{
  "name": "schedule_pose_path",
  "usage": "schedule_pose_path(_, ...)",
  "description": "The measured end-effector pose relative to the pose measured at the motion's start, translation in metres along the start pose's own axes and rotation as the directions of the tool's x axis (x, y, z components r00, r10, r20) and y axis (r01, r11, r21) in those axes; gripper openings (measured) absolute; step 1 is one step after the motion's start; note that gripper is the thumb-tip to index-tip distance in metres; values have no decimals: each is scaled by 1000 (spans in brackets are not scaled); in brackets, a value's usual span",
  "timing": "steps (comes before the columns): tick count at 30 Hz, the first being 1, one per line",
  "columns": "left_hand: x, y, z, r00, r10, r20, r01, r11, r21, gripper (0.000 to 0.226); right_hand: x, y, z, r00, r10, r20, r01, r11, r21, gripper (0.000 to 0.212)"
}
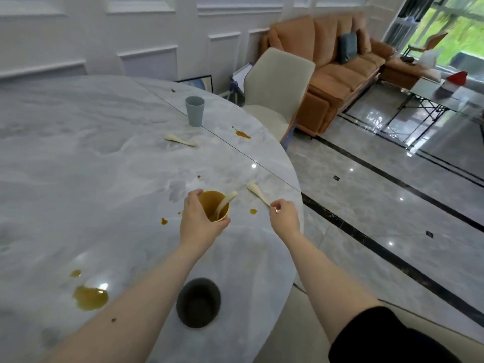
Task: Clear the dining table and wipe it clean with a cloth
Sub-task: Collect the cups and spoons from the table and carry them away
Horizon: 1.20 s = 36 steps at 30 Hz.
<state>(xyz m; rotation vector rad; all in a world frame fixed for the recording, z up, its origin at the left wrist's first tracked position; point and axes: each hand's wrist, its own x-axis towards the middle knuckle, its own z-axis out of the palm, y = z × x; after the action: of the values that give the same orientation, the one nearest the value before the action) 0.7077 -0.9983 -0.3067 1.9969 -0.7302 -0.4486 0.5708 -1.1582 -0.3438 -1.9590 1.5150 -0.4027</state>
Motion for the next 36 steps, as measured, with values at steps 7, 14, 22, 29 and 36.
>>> schedule_pose_path(7,20,-6,25,999,-17,-33,18,999,30,89,39,16,17,998,-35,59,45,981,-187,33)
schedule_pose_path(14,30,-11,37,998,-44,-47,46,998,45,89,56,25,34,990,-30,138,76,937,-341,42)
schedule_pose_path(22,36,-18,35,996,-60,-61,62,998,28,89,58,27,46,992,-74,98,108,903,-417,33)
schedule_pose_path(29,34,-24,30,997,-55,-62,58,997,41,89,48,28,46,991,-106,87,132,906,-401,28)
schedule_pose_path(36,23,-24,17,998,-30,-60,31,999,26,90,25,13,31,988,-155,-1,144,917,-373,24)
